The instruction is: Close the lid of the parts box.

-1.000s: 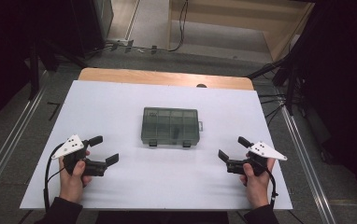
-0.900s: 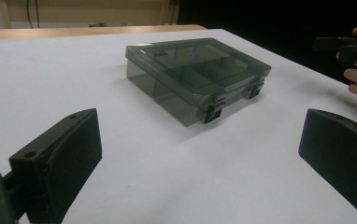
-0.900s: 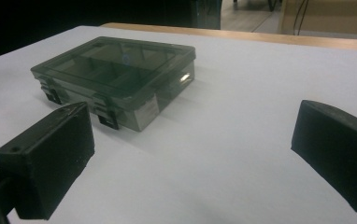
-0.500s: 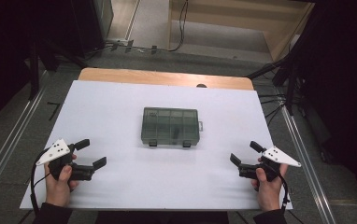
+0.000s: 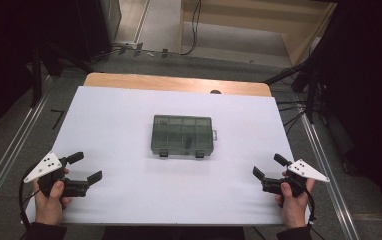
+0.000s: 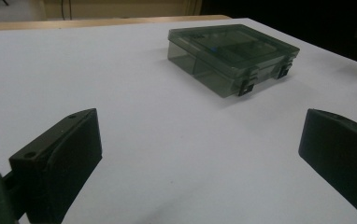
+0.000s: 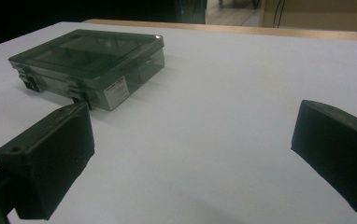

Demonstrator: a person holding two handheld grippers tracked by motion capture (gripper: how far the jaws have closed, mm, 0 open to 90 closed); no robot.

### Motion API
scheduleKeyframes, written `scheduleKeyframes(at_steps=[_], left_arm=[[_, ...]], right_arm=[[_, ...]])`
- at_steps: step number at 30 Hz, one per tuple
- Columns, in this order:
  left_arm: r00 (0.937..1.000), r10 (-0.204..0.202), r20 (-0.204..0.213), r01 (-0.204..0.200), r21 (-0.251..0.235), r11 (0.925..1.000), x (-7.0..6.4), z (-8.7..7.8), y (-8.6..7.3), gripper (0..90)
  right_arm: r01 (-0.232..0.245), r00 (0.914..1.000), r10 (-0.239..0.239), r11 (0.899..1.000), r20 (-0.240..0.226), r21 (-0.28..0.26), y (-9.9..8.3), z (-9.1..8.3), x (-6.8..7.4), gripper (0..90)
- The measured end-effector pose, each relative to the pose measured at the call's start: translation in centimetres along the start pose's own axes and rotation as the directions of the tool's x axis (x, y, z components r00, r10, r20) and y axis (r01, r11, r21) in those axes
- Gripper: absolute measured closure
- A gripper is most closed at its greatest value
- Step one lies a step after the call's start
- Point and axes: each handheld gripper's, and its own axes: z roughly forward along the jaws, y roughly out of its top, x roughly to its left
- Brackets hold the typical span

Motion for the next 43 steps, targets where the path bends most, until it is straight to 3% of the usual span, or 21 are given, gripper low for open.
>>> scheduleKeyframes(at_steps=[21, 24, 29, 34, 43], left_arm=[[0.9969, -0.024, -0.074, 0.024, -0.012, 0.9997, 3.0, -2.6, -0.8, 0.0], [0.9958, -0.052, -0.076, 0.050, -0.029, 0.9983, 3.6, -2.9, -1.0, 0.0], [0.9962, -0.039, -0.078, 0.038, -0.012, 0.9992, 3.5, -2.5, -1.2, 0.0], [0.9971, -0.013, -0.076, 0.013, 0.006, 0.9999, 3.3, -2.0, -1.4, 0.0], [0.9970, -0.017, -0.076, 0.017, -0.001, 0.9999, 3.3, -2.0, -1.5, 0.0]], right_arm=[[-0.021, 0.9988, 0.021, 1.000, 0.045, -0.003, -1.2, -2.6, -3.2, 0.0], [-0.016, 0.9982, 0.016, 1.000, 0.058, -0.004, -1.4, -2.8, -3.6, 0.0], [-0.046, 0.9971, 0.047, 0.999, 0.060, -0.019, -1.7, -3.0, -4.2, 0.0], [-0.028, 0.9987, 0.028, 1.000, 0.043, -0.013, -1.9, -2.5, -4.1, 0.0], [-0.037, 0.9984, 0.037, 0.999, 0.042, -0.007, -1.9, -2.4, -4.1, 0.0]])
